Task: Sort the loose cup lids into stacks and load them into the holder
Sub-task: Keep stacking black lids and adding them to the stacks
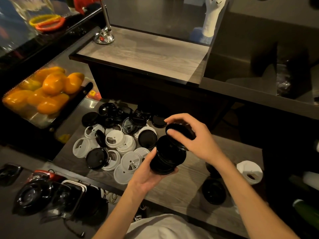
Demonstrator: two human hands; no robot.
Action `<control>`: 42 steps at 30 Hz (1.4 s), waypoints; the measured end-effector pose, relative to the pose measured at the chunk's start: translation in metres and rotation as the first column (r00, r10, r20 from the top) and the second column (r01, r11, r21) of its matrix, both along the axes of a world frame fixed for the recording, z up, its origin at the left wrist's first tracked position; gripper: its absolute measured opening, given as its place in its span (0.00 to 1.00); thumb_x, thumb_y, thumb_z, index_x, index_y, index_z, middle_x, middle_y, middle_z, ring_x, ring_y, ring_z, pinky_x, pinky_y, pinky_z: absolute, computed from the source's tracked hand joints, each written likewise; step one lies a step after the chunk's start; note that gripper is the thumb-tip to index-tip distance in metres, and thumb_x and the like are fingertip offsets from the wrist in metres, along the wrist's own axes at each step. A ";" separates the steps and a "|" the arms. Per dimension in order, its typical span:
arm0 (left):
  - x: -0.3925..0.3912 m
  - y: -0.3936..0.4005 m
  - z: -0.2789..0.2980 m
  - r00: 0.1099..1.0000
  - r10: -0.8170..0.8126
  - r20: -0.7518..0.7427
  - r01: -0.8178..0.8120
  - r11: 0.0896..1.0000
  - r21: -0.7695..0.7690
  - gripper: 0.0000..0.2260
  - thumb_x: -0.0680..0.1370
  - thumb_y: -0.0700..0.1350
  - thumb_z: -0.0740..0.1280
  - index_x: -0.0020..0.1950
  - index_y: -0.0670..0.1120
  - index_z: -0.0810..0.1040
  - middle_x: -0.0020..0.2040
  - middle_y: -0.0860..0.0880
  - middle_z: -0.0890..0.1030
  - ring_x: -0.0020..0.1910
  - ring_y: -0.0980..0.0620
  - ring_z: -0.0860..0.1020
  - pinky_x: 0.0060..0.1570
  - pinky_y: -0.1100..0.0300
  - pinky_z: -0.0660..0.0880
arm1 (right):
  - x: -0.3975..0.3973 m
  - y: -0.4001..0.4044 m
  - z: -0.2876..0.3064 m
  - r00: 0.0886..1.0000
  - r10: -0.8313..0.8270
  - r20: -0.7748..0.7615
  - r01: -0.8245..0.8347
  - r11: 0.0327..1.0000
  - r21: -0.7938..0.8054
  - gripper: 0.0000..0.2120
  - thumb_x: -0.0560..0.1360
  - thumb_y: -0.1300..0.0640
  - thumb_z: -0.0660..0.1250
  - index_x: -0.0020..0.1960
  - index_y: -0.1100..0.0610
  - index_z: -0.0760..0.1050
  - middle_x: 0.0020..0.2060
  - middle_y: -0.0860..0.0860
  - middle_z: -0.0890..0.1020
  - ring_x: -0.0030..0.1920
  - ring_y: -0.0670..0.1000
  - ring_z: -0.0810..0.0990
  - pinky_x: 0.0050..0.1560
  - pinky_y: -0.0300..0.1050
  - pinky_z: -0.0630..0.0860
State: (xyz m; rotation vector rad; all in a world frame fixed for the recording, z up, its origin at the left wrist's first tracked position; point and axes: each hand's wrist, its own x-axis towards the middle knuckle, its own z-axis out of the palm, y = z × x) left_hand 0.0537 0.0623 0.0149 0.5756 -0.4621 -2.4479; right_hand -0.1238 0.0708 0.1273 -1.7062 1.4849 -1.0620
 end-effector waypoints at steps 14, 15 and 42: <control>0.000 0.000 0.004 1.000 -0.006 0.010 0.006 1.000 -0.021 0.32 0.66 0.57 0.81 0.66 0.45 0.81 0.64 0.39 0.79 0.56 0.43 0.81 0.51 0.46 0.79 | -0.005 0.009 -0.029 0.927 -0.372 0.050 0.364 0.924 0.117 0.11 0.82 0.53 0.67 0.62 0.44 0.82 0.55 0.41 0.83 0.58 0.38 0.79 0.58 0.38 0.78; 0.000 0.001 0.003 1.000 -0.002 0.008 0.002 1.000 -0.029 0.31 0.66 0.57 0.82 0.65 0.46 0.81 0.63 0.40 0.80 0.56 0.43 0.81 0.51 0.46 0.79 | -0.007 0.010 -0.030 0.930 -0.366 -0.014 0.365 0.924 0.114 0.11 0.82 0.52 0.67 0.62 0.45 0.82 0.55 0.42 0.81 0.56 0.38 0.79 0.58 0.38 0.78; 0.005 0.001 0.032 0.949 0.193 0.251 -0.078 0.910 -0.408 0.30 0.73 0.43 0.76 0.74 0.49 0.71 0.70 0.39 0.75 0.69 0.40 0.75 0.63 0.45 0.77 | 0.030 0.047 -0.043 0.978 -0.153 0.142 0.112 0.959 0.261 0.24 0.84 0.40 0.51 0.80 0.37 0.59 0.78 0.37 0.63 0.75 0.30 0.60 0.67 0.25 0.63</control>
